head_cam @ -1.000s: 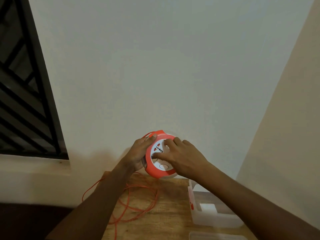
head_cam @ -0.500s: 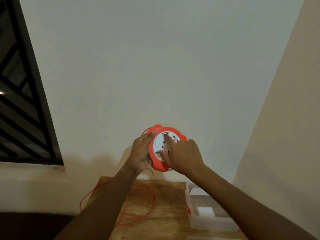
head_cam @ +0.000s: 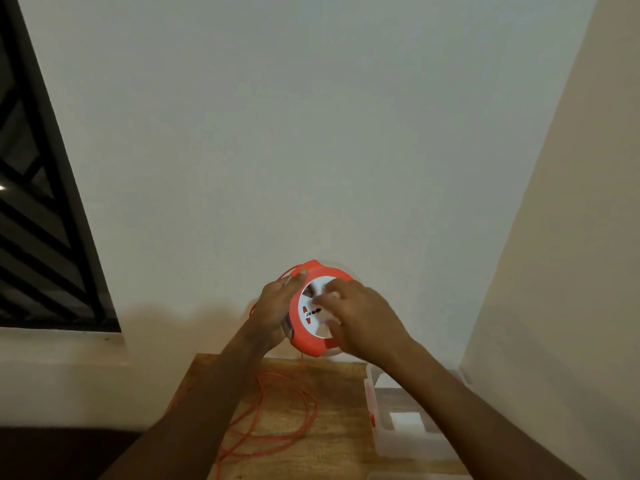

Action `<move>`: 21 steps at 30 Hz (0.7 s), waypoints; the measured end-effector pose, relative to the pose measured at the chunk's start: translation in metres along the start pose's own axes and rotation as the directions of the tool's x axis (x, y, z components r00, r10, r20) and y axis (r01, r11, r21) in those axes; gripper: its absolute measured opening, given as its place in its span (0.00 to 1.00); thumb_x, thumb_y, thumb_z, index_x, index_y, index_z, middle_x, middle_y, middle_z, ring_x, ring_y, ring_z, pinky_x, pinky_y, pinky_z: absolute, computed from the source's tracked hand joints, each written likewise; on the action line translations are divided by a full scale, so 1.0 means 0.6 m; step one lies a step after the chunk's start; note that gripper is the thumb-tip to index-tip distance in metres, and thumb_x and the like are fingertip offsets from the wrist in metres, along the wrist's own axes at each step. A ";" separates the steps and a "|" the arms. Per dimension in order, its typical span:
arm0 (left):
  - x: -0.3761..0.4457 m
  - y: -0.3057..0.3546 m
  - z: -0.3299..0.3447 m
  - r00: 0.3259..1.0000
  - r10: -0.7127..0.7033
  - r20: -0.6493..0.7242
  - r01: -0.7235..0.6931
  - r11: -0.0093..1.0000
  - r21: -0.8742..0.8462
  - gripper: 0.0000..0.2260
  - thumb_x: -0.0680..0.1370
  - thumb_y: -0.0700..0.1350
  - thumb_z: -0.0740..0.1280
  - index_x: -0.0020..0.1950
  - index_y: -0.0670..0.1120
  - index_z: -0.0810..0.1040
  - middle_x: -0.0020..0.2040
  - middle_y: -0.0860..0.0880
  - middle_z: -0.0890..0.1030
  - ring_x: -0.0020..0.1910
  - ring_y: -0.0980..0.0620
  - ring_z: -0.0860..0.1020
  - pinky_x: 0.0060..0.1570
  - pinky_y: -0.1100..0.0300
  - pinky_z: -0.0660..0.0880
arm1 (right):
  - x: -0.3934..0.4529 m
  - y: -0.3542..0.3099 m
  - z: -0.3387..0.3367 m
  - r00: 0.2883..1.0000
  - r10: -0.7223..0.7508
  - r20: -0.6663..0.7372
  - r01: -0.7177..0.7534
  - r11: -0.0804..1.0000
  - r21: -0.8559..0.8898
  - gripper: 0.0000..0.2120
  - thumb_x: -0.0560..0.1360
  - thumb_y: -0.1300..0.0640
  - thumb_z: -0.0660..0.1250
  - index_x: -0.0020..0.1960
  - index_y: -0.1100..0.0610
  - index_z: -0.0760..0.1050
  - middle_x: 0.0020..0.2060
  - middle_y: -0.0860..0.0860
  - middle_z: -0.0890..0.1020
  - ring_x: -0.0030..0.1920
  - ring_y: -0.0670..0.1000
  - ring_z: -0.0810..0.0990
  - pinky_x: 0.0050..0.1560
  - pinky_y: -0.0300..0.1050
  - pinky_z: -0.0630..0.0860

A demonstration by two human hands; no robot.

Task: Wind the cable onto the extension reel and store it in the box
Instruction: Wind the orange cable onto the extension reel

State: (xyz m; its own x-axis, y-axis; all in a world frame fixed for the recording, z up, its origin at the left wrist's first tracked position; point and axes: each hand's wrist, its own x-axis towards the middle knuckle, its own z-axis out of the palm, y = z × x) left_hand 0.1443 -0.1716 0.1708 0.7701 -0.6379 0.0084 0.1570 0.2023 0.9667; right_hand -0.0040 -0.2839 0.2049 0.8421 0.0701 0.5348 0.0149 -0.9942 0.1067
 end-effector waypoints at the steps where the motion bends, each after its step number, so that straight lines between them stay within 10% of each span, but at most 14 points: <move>1: -0.001 0.001 0.000 1.000 0.005 0.024 -0.005 1.000 0.017 0.25 0.75 0.59 0.68 0.66 0.45 0.79 0.58 0.41 0.86 0.55 0.37 0.85 0.57 0.40 0.81 | 0.001 -0.001 0.003 0.993 -0.081 0.082 0.084 0.996 -0.033 0.25 0.65 0.55 0.78 0.61 0.51 0.78 0.62 0.54 0.79 0.59 0.58 0.78 0.54 0.57 0.78; 7: -0.009 0.006 -0.003 0.996 0.015 0.092 -0.025 0.994 0.106 0.15 0.80 0.55 0.64 0.60 0.49 0.80 0.53 0.44 0.87 0.49 0.40 0.87 0.47 0.47 0.85 | 0.007 -0.003 0.005 0.937 -0.190 0.294 0.261 0.938 -0.226 0.26 0.65 0.50 0.79 0.61 0.53 0.79 0.65 0.57 0.76 0.60 0.61 0.77 0.56 0.61 0.77; 16: -0.016 0.015 -0.012 0.992 0.019 0.125 -0.032 0.994 0.109 0.22 0.73 0.59 0.67 0.61 0.47 0.81 0.56 0.41 0.86 0.52 0.37 0.85 0.52 0.45 0.83 | 0.029 -0.009 -0.001 0.943 -0.307 0.130 0.333 0.883 -0.330 0.23 0.66 0.46 0.76 0.54 0.57 0.76 0.47 0.57 0.85 0.44 0.59 0.83 0.49 0.53 0.77; 21: -0.020 -0.003 0.011 0.991 -0.025 0.132 0.029 0.999 -0.030 0.23 0.76 0.56 0.69 0.65 0.44 0.79 0.58 0.39 0.85 0.53 0.37 0.85 0.58 0.40 0.81 | 0.067 -0.015 -0.019 0.982 0.161 -0.102 -0.177 0.969 -0.173 0.08 0.77 0.51 0.62 0.46 0.56 0.73 0.27 0.49 0.77 0.27 0.53 0.73 0.47 0.52 0.75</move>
State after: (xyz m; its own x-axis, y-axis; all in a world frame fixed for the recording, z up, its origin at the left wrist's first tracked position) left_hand 0.1307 -0.1696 0.1706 0.6776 -0.7352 0.0179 0.1978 0.2056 0.9584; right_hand 0.0236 -0.2710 0.2351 0.7741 -0.0829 0.6276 -0.2280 -0.9614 0.1542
